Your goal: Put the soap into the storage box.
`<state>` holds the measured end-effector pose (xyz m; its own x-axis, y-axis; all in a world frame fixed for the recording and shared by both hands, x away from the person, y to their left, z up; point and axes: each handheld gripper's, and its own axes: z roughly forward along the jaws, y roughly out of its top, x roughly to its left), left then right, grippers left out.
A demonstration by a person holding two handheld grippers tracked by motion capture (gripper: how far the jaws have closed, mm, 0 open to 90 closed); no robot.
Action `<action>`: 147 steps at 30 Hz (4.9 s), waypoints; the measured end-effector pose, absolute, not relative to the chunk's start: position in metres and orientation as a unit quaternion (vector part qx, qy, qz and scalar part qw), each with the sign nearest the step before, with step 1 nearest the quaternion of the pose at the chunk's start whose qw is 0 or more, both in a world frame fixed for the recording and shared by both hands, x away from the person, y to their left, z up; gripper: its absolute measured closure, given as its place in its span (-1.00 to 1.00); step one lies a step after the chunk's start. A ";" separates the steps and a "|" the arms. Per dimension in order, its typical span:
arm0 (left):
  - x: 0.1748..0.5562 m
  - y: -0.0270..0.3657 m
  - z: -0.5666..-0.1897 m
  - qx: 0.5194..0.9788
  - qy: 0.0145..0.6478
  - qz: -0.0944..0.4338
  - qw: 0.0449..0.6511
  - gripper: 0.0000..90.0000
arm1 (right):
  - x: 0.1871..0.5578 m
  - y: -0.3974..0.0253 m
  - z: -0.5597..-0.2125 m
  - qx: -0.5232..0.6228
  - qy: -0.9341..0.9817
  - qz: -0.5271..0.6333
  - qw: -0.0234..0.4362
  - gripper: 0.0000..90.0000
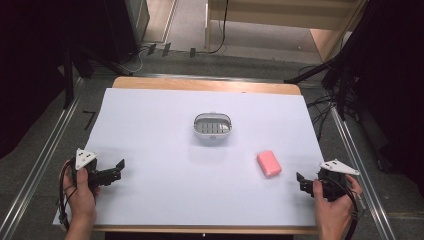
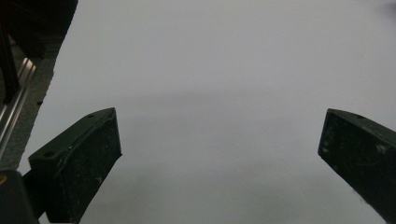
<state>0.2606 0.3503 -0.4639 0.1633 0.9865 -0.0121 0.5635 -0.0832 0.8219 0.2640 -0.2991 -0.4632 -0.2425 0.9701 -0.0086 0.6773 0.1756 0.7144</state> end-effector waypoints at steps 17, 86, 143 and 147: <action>0.262 0.350 -0.464 0.677 0.574 0.293 0.357 -1.00 | 0.293 -0.256 -0.459 0.570 0.790 0.189 0.119 -1.00; 0.263 0.349 -0.464 0.680 0.571 0.295 0.353 -1.00 | 0.353 -0.184 -0.450 0.552 0.818 0.148 0.059 -0.16; 0.263 0.349 -0.464 0.679 0.572 0.297 0.351 -1.00 | 0.389 -0.139 -0.407 0.294 0.930 0.214 0.046 -0.15; 0.263 0.349 -0.464 0.679 0.572 0.297 0.352 -1.00 | 0.391 -0.134 -0.405 0.274 0.936 0.218 0.048 -0.15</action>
